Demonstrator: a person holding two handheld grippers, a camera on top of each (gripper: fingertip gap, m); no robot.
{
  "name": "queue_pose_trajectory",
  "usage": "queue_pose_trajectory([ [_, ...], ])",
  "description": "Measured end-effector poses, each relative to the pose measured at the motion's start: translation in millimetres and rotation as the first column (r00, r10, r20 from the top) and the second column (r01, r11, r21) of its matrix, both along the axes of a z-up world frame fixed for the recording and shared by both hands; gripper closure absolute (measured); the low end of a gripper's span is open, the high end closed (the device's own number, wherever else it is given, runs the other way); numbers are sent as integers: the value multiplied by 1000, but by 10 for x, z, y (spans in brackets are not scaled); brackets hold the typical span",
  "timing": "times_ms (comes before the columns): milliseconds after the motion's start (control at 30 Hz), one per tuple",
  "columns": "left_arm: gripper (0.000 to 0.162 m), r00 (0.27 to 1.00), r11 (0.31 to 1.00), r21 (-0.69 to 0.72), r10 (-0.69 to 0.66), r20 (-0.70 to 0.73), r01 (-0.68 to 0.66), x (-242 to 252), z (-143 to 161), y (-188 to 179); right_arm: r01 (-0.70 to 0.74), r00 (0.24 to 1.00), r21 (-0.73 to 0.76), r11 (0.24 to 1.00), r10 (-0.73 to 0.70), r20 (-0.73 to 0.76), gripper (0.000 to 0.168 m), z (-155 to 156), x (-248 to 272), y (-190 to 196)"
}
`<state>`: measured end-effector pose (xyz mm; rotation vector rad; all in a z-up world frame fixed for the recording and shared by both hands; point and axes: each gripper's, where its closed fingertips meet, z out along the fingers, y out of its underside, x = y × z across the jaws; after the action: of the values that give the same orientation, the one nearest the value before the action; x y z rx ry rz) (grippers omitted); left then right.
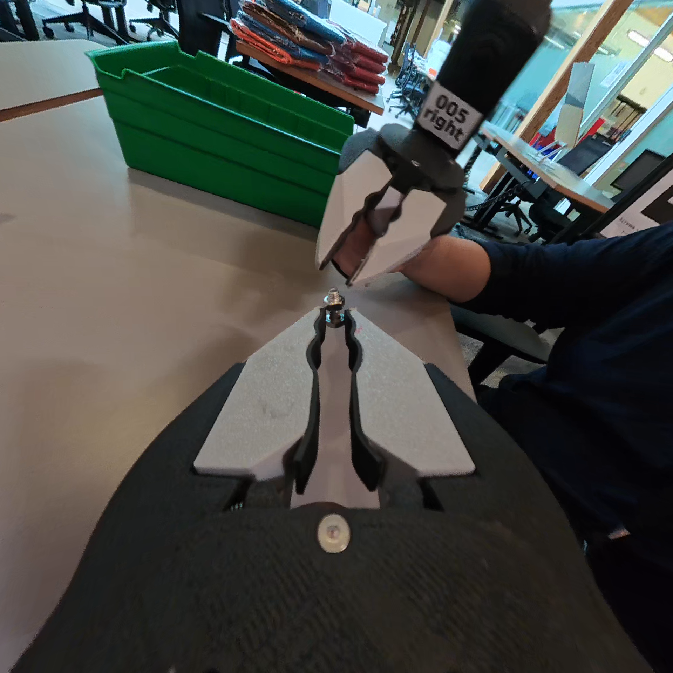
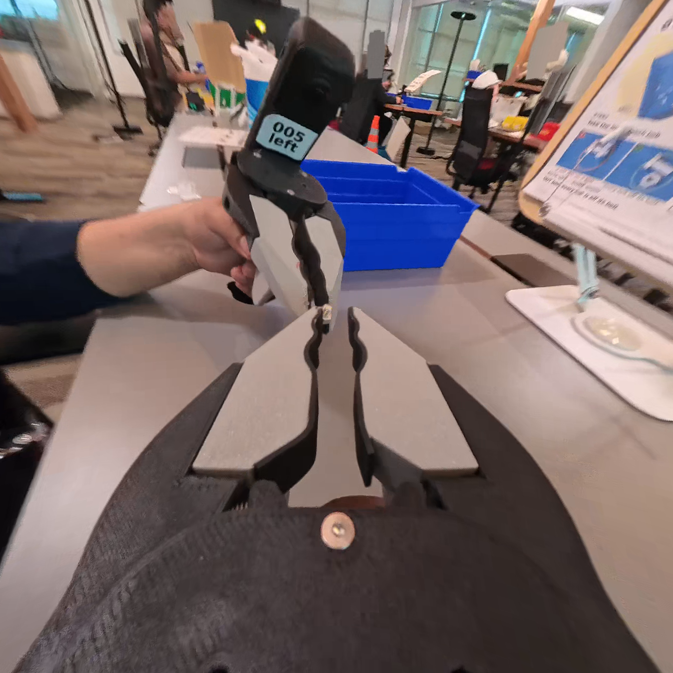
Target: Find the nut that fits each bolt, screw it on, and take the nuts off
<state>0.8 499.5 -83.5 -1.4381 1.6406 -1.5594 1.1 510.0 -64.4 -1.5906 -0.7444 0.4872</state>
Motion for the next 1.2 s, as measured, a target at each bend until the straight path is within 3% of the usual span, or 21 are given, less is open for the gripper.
queue_pose_trajectory([
  [133, 154, 1000, 999, 53, -7, 23, 5, 6, 25, -33, -126, 979, -130, 983, 103, -175, 161, 12, -68, -60],
  [300, 154, 999, 988, 153, -2, 39, -4, 19, 24, -59, -151, 967, -160, 975, 112, -230, 168, 17, -64, -58],
  [633, 154, 1000, 984, 180, 0, 24, -5, 35, -17, -69, -175, 961, -180, 968, 128, -246, 159, 4, -94, -72],
  [967, 155, 1000, 983, 184, 8, 18, -11, 50, -29, -69, -126, 982, -162, 979, 99, -163, 166, -67, -96, -38],
  [1200, 149, 999, 980, 195, 38, 26, -42, 69, -34, -13, -89, 977, -162, 983, 55, -206, 166, -9, 1, 15],
])
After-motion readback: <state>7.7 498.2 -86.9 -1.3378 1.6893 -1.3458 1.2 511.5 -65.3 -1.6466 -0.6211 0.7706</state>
